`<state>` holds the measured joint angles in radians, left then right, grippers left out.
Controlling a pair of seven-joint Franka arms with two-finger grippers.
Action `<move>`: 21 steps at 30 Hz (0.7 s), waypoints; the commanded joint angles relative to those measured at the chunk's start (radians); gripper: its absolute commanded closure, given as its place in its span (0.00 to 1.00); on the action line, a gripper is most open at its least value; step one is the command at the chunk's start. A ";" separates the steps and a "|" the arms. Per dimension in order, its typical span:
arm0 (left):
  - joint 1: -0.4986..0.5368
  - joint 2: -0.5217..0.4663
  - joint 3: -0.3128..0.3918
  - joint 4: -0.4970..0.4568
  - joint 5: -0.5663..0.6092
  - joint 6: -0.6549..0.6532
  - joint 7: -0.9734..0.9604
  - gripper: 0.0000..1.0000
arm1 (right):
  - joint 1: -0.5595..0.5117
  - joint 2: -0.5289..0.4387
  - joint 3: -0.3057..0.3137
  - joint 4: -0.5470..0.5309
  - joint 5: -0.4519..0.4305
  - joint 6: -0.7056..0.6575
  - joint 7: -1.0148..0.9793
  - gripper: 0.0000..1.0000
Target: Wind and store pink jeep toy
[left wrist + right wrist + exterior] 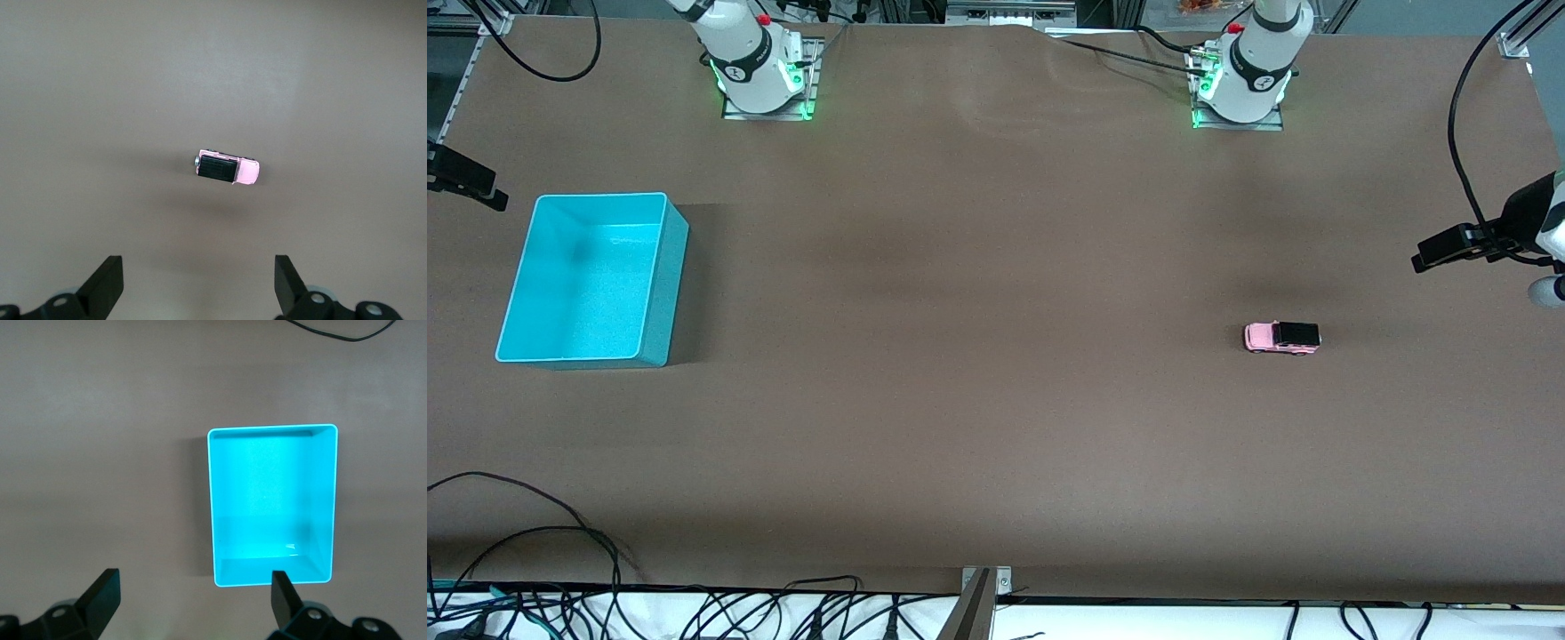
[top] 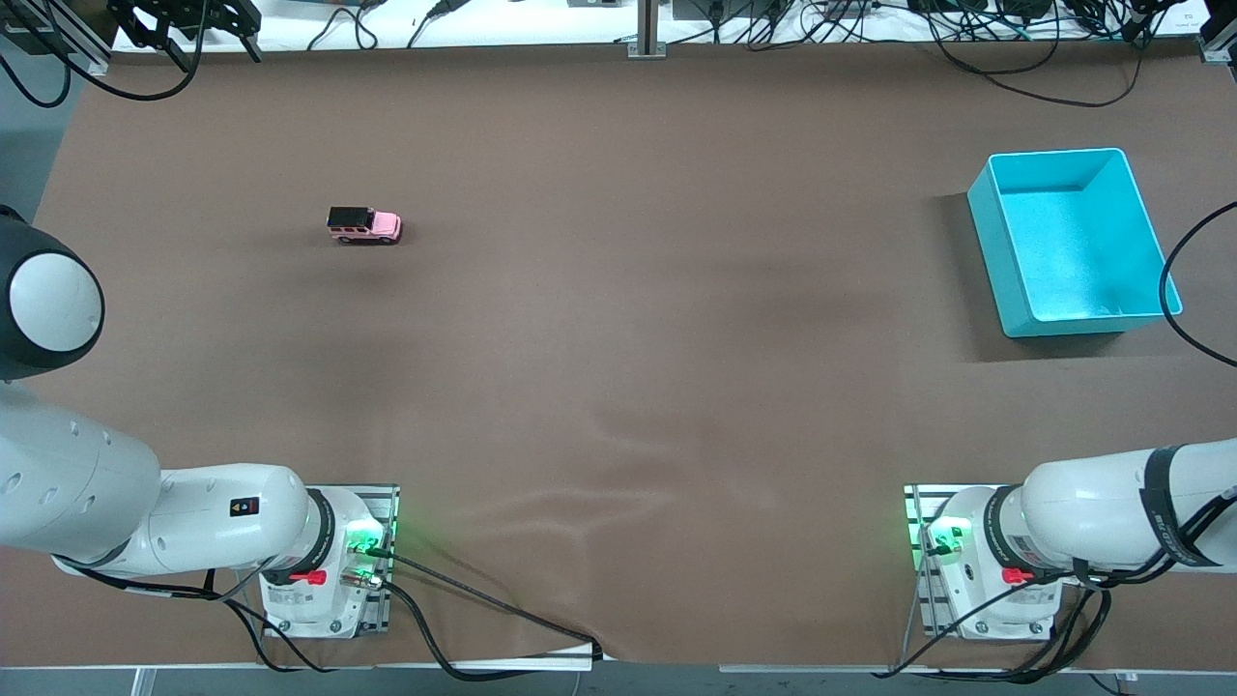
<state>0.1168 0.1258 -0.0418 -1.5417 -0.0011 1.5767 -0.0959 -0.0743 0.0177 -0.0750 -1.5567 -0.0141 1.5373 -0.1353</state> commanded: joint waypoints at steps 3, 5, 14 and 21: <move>0.000 0.014 0.002 0.032 -0.016 -0.023 0.019 0.00 | -0.004 0.010 -0.005 0.024 0.019 -0.003 -0.006 0.00; 0.000 0.014 0.002 0.032 -0.016 -0.023 0.019 0.00 | -0.004 0.010 -0.006 0.024 0.019 -0.003 -0.006 0.00; -0.002 0.014 0.002 0.032 -0.014 -0.023 0.018 0.00 | -0.002 0.010 -0.011 0.026 0.019 -0.003 -0.004 0.00; -0.003 0.012 0.002 0.032 -0.016 -0.023 0.016 0.00 | -0.004 0.008 -0.011 0.026 0.019 -0.005 -0.006 0.00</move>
